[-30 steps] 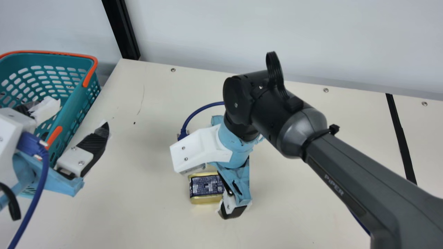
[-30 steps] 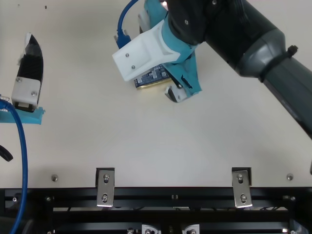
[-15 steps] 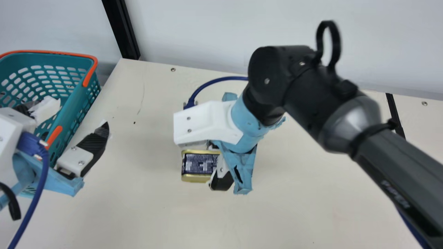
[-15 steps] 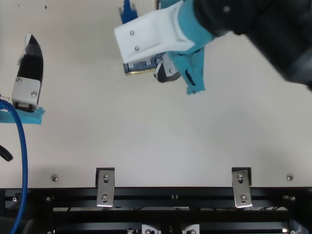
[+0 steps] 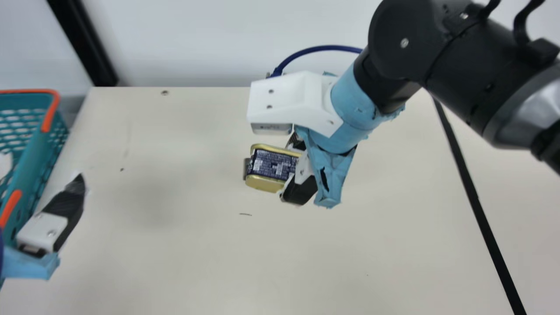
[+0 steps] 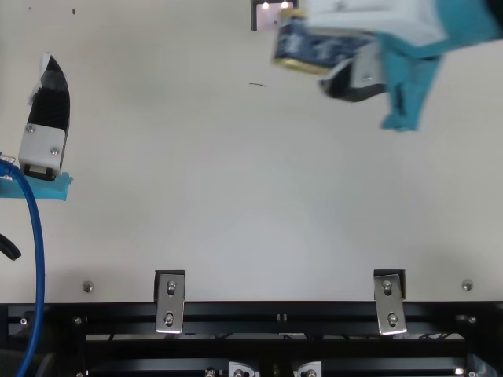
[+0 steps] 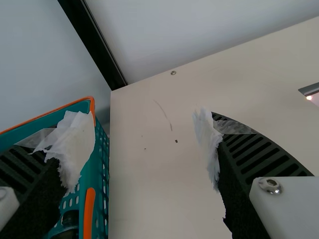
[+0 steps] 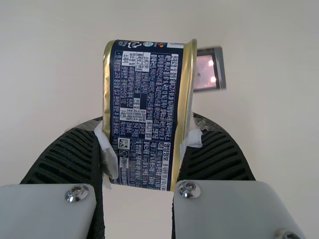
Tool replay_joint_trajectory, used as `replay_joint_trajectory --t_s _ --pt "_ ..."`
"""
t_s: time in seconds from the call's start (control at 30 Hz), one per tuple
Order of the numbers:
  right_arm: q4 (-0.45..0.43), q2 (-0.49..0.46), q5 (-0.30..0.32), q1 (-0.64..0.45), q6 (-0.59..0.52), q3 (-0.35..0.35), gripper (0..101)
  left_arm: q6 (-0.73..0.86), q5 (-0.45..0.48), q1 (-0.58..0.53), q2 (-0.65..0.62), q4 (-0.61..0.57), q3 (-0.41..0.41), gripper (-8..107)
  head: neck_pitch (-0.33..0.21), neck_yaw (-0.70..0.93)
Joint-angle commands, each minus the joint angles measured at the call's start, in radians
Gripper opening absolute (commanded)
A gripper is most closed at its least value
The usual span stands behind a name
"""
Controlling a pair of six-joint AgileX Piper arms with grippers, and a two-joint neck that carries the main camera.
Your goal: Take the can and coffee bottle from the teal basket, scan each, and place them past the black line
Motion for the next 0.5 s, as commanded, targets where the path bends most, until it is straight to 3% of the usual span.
replay_joint_trajectory --t_s 0.0,0.47 --pt "-0.004 -0.049 -0.001 -0.059 0.02 0.044 0 0.0 0.0 0.0 0.0 0.0 0.0 90 -0.005 -0.049" --pt "-0.028 -0.286 -0.001 -0.364 0.079 0.293 0 0.0 0.0 0.0 0.0 0.0 0.0 90 -0.042 -0.369"
